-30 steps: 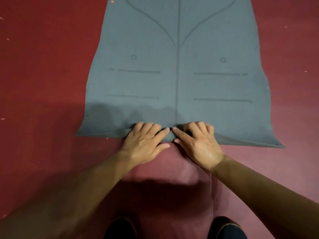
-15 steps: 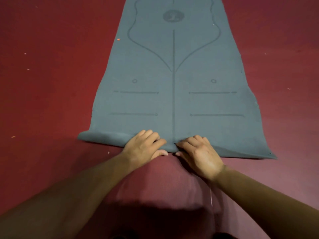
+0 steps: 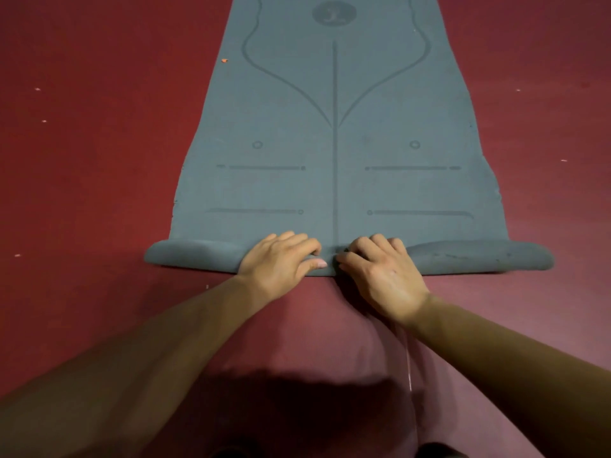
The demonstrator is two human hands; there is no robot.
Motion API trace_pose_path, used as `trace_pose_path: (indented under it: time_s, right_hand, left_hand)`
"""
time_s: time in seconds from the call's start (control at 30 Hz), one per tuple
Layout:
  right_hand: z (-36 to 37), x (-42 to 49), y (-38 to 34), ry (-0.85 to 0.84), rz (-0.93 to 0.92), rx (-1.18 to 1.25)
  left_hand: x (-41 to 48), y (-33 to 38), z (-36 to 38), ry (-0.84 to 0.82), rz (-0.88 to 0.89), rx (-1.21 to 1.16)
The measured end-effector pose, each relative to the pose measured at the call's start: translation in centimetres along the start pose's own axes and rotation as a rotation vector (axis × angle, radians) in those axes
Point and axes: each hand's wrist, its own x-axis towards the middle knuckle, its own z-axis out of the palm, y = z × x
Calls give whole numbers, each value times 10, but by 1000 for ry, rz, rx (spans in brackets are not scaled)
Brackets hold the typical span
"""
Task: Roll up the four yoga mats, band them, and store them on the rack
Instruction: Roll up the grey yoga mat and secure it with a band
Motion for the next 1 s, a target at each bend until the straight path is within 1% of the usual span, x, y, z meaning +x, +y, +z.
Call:
trace_pose_path:
  time_s: [0.07,0.13,0.2,0.27,0.3,0.37,0.47,0.63,0.7,0.8,0.9,1.0]
  right_hand:
    - [0,0,2,12,-13,-11]
    - [-1,1,4,-12,-23,-20]
    - [-1,4,5,-30,-25,-4]
    - [-1,6,7,-38,-13,-4]
    - [0,7,7,-40,-2,-3]
    - [2,8,7,-40,37,8]
    - [3,13,10,-51,83,16]
    - [-3,26,19,-78,24,-13]
    - [-3,28,20,-58,24,-33]
    - [0,24,13,17,50,-5]
    - [2,18,11,15,90,68]
    - [6,18,15,9,106,73]
  left_hand:
    - [1,-3,-1,-10,-38,-29]
    - [4,-4,-2,19,0,17]
    - [6,-4,-3,82,85,85]
    - [7,-2,-3,184,173,198]
    - [7,0,-3,232,193,267]
    - [4,4,1,286,181,348]
    - [-4,7,10,301,159,324]
    - [-1,1,17,331,126,270]
    - [3,1,21,341,112,245]
    - [10,-1,20,334,86,206]
    - [13,0,16,316,63,167]
    - [17,1,13,287,31,165]
